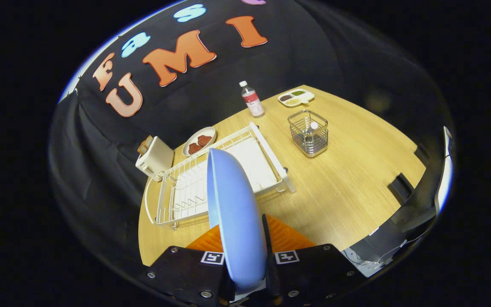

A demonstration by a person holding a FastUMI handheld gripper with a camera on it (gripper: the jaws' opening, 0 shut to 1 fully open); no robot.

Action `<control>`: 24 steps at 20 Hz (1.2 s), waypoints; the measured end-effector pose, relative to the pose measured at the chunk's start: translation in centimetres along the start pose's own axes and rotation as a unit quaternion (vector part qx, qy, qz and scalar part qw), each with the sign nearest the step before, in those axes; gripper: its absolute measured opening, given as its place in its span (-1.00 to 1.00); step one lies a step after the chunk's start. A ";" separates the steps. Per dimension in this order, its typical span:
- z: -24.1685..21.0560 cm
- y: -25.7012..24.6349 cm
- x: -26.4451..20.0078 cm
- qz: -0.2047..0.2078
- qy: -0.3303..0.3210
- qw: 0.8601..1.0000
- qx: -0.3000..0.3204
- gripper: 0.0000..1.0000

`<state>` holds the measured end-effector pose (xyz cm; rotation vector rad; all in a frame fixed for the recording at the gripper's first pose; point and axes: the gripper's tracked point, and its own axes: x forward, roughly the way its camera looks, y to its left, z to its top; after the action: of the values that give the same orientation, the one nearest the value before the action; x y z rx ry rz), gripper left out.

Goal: Take the plate from the dish rack, then take the spoon from the basket and place it into the plate.

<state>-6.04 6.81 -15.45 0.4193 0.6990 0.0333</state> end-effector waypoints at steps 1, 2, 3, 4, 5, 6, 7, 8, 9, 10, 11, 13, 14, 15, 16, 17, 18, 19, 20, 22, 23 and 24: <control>-0.8 -0.1 0.2 0.003 0.007 1.000 0.008 -0.44; -1.5 -0.4 0.4 0.006 0.015 1.000 0.016 -0.44; -2.3 -0.5 0.7 0.007 0.024 0.999 0.023 -0.44; -3.0 -0.7 1.0 0.008 0.034 0.999 0.032 -0.44; -3.7 -0.8 1.3 0.011 0.043 0.998 0.041 -0.44; -4.5 -0.8 1.4 0.013 0.052 0.997 0.049 -0.44; -5.2 -0.8 1.7 0.014 0.062 0.996 0.056 -0.44; -5.9 -0.9 1.9 0.014 0.070 0.996 0.060 -0.44; -6.3 -0.9 2.2 0.014 0.076 0.995 0.063 -0.44; -6.8 -0.8 2.7 0.015 0.083 0.994 0.067 -0.44; -7.4 -0.7 3.1 0.018 0.089 0.993 0.070 -0.44; -8.3 -0.3 3.8 0.028 0.102 0.991 0.079 -0.44; -8.9 0.0 4.0 0.035 0.109 0.990 0.082 -0.44; -9.6 0.3 4.4 0.042 0.116 0.989 0.079 -0.44; -10.0 0.4 4.9 0.046 0.121 0.989 0.076 -0.44; -10.1 0.7 5.4 0.057 0.123 0.987 0.082 -0.44; -10.2 1.1 5.5 0.064 0.127 0.986 0.089 -0.44; -10.2 1.3 5.9 0.071 0.130 0.984 0.098 -0.44; -10.7 1.6 6.2 0.080 0.140 0.981 0.106 -0.43; -11.2 2.0 6.8 0.088 0.150 0.977 0.124 -0.40; -11.4 2.0 6.9 0.092 0.155 0.975 0.130 -0.39; -11.5 1.8 6.6 0.091 0.160 0.974 0.130 -0.38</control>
<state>-7.96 13.72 -26.72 0.7393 0.9850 0.1877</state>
